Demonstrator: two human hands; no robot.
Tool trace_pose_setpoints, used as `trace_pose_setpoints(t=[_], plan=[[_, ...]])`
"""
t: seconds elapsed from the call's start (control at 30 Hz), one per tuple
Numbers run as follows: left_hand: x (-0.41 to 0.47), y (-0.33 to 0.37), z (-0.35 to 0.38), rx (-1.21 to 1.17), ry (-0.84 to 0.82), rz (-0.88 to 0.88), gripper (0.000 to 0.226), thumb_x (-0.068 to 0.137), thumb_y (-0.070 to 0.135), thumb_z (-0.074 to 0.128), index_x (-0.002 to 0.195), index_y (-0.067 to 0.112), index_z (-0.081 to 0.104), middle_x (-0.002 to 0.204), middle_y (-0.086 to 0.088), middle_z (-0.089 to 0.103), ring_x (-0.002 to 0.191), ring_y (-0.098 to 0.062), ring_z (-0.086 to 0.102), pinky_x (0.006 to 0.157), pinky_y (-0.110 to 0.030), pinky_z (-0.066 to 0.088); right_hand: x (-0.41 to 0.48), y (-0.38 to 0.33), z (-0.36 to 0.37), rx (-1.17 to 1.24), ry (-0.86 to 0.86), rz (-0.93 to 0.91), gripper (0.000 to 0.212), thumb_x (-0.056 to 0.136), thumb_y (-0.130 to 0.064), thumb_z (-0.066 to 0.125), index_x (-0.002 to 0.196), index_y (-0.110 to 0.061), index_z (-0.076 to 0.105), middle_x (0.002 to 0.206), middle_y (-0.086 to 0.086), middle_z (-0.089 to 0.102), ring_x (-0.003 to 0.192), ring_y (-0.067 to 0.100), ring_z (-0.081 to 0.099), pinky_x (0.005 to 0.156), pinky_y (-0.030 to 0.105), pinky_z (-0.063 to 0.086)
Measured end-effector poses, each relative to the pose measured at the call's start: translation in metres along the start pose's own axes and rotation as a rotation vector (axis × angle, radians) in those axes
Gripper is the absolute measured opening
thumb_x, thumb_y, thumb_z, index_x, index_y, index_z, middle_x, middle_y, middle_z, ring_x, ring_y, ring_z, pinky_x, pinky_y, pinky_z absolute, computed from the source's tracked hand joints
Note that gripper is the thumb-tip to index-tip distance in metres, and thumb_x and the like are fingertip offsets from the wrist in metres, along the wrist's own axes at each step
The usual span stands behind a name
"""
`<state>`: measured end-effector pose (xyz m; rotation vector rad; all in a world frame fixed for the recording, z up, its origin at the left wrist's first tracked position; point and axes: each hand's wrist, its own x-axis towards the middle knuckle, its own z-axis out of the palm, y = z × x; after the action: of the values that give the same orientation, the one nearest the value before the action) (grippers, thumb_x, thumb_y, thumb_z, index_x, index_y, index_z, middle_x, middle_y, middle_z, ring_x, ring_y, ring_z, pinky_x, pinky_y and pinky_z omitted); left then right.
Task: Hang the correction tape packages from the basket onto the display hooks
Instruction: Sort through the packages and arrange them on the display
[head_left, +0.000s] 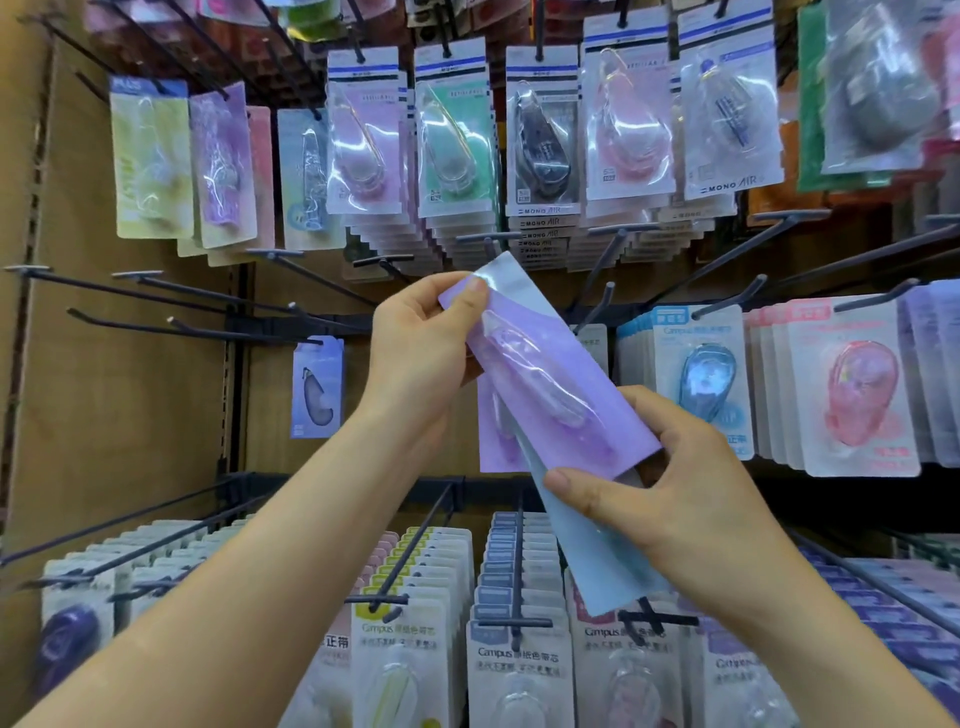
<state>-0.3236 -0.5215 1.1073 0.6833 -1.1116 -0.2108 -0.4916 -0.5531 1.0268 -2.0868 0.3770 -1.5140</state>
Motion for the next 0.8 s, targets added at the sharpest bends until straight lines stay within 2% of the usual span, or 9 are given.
trace_pose_setpoints(t=[0.13,0.3,0.43,0.57,0.7,0.8], plan=[[0.006,0.001,0.000,0.073,-0.008,-0.008,0.011,0.096,0.014,0.062,0.090,0.017,0.069,0.082,-0.003,0.068,0.072,-0.015,0.064,0.064,-0.030,0.055,-0.003,0.003,0.000,0.094,-0.034,0.062,0.025,0.078,-0.027,0.079,0.102,-0.026,0.070,0.097,-0.005,0.075,0.092,0.015,0.069,0.082,0.033,0.055],[0.009,0.005,-0.003,0.118,-0.035,-0.018,0.009,0.094,0.009,0.064,0.090,0.013,0.070,0.081,-0.005,0.068,0.066,-0.015,0.063,0.059,-0.026,0.054,-0.008,0.005,-0.002,0.202,-0.091,0.133,0.031,0.068,-0.033,0.077,0.098,-0.025,0.074,0.094,-0.001,0.077,0.087,0.017,0.072,0.079,0.032,0.056],[0.015,0.008,-0.009,0.326,-0.071,0.111,0.013,0.091,0.007,0.067,0.090,0.019,0.073,0.089,-0.008,0.072,0.079,-0.018,0.065,0.078,-0.038,0.057,-0.010,0.007,-0.006,0.117,-0.099,0.174,0.028,0.066,-0.033,0.080,0.091,-0.020,0.074,0.089,0.001,0.077,0.083,0.023,0.072,0.075,0.032,0.055],[0.017,0.014,-0.011,0.400,-0.112,0.127,0.019,0.088,0.005,0.069,0.084,0.023,0.073,0.083,-0.002,0.073,0.074,-0.014,0.066,0.075,-0.032,0.057,-0.010,0.008,-0.006,0.040,-0.079,0.203,0.018,0.071,-0.032,0.084,0.083,-0.021,0.075,0.081,0.002,0.076,0.077,0.022,0.072,0.070,0.031,0.055],[0.019,0.015,-0.007,0.375,-0.126,0.104,0.017,0.086,0.003,0.071,0.083,0.019,0.074,0.082,-0.004,0.073,0.074,-0.018,0.067,0.079,-0.037,0.059,-0.009,0.008,0.001,0.016,-0.053,0.156,0.013,0.073,-0.035,0.082,0.076,-0.023,0.077,0.064,-0.006,0.067,0.060,0.011,0.054,0.057,0.015,0.041],[0.018,0.011,-0.005,0.289,-0.113,0.056,0.014,0.087,0.003,0.070,0.086,0.017,0.074,0.081,-0.006,0.071,0.073,-0.020,0.065,0.077,-0.037,0.057,-0.007,0.009,0.005,-0.021,-0.028,0.120,0.012,0.076,-0.036,0.080,0.075,-0.025,0.077,0.060,0.003,0.057,0.059,0.011,0.044,0.052,0.015,0.035]])
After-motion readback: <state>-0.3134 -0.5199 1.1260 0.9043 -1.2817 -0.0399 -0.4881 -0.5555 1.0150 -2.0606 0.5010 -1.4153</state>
